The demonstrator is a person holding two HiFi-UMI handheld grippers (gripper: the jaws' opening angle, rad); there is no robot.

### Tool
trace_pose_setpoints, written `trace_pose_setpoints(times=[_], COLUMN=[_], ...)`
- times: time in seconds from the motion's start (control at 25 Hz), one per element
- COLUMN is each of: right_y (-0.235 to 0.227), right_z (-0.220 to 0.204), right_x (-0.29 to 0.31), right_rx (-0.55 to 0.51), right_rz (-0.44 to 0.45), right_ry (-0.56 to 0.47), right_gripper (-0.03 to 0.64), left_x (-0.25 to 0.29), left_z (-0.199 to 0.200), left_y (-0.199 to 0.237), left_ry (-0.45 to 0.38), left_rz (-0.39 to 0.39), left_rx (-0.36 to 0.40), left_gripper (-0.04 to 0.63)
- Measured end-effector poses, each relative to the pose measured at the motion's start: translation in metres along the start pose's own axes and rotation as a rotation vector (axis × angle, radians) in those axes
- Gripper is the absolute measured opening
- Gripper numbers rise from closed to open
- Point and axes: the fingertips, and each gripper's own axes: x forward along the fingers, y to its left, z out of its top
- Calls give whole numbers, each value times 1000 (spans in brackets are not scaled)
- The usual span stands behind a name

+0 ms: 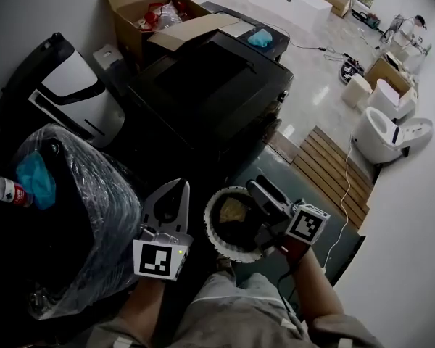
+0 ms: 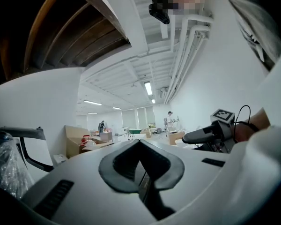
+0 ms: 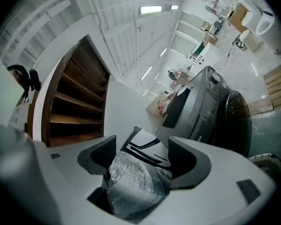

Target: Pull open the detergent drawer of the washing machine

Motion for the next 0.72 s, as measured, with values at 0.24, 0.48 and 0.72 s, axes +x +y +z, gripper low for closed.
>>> trace_pose_setpoints(times=[0.24, 0.48, 0.72], right_y=[-61, -118, -160], right_z=[-5, -17, -26], right_x=[32, 56, 79], right_rx=[84, 185, 315], right_rz=[-27, -38, 13], right_ry=[0, 13, -33], right_gripper=[348, 359, 391], left_x=[32, 56, 78], left_z=[-41, -75, -118], left_y=[11, 14, 22], left_ry=[41, 67, 101], left_rz=[4, 10, 71], left_rx=[-12, -51, -56], left_gripper=[15, 15, 15])
